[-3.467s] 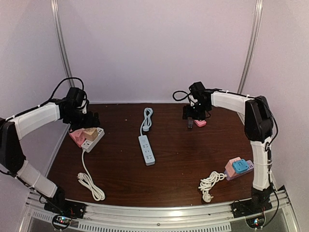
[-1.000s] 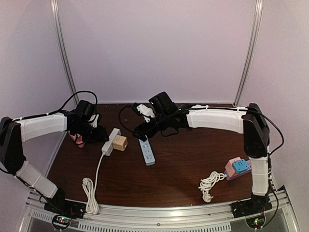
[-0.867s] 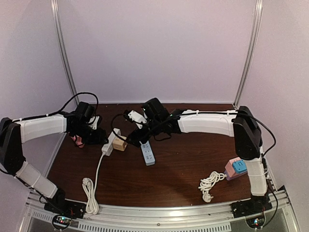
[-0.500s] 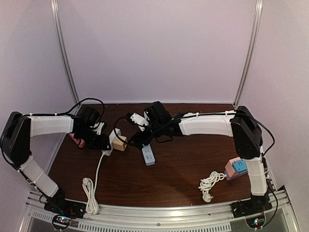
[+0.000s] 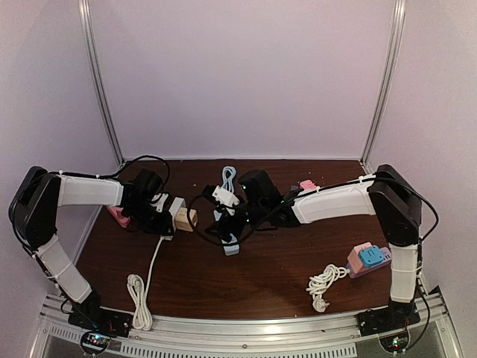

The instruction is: Pull the plug off the socket

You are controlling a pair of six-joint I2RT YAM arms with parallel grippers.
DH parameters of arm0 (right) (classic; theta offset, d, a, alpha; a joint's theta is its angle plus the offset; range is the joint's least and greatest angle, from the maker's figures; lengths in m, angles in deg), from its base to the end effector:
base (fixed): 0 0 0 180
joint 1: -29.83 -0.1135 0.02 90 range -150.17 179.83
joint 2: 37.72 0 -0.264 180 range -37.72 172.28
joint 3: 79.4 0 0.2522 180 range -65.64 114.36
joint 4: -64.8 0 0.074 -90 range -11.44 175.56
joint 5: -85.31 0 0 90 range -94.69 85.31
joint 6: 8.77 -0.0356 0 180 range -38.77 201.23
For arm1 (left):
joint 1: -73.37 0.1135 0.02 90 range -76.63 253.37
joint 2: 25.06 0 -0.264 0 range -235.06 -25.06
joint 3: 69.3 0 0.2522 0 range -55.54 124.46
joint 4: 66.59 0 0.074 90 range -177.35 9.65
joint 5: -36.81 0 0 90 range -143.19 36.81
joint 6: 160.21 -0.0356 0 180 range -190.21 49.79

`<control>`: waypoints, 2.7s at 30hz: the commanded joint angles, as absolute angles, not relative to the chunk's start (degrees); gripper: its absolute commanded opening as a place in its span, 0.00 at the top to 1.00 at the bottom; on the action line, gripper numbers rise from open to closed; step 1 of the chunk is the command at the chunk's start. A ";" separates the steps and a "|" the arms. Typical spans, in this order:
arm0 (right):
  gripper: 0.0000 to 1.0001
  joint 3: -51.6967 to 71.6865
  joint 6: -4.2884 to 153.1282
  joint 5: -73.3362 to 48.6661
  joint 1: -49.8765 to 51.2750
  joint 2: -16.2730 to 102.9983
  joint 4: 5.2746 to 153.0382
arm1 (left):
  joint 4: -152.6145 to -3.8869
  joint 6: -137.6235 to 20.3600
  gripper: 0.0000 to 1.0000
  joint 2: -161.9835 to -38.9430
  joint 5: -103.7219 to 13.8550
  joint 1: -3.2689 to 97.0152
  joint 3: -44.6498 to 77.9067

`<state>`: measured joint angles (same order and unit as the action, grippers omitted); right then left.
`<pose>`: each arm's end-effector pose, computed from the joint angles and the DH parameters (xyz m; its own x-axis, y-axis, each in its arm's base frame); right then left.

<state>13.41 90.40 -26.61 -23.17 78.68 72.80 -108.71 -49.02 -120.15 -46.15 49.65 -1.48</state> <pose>0.2660 0.3751 0.1930 -0.1627 -0.4615 -0.8721 -0.9706 0.2338 0.0573 0.2785 -0.1271 0.1586 -0.9576 0.0289 -0.2867 0.0993 0.9671 -0.2342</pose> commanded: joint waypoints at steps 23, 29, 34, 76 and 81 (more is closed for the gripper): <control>0.02 14.33 86.73 -29.06 -25.49 80.95 68.02 | -91.45 -38.39 1.00 -101.41 -37.59 42.16 -19.90; 0.02 15.87 83.21 -26.06 -26.58 83.19 66.58 | -88.30 -37.74 1.00 -100.63 -35.69 41.47 -21.16; 0.04 16.71 82.87 -25.97 -26.56 84.12 65.79 | -84.83 -37.67 1.00 -99.71 -33.57 41.20 -22.21; 0.89 16.86 78.27 -15.38 -20.28 72.68 85.62 | -83.14 -28.83 0.98 -111.83 -24.14 46.74 -18.73; 0.89 16.63 76.94 -12.89 -16.22 71.75 91.63 | -83.44 -28.57 0.84 -112.77 -23.91 46.81 -18.10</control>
<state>15.11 79.28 -16.31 -18.93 74.44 86.51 -84.02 -29.77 -111.60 -25.71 46.43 -19.92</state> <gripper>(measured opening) 0.621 0.301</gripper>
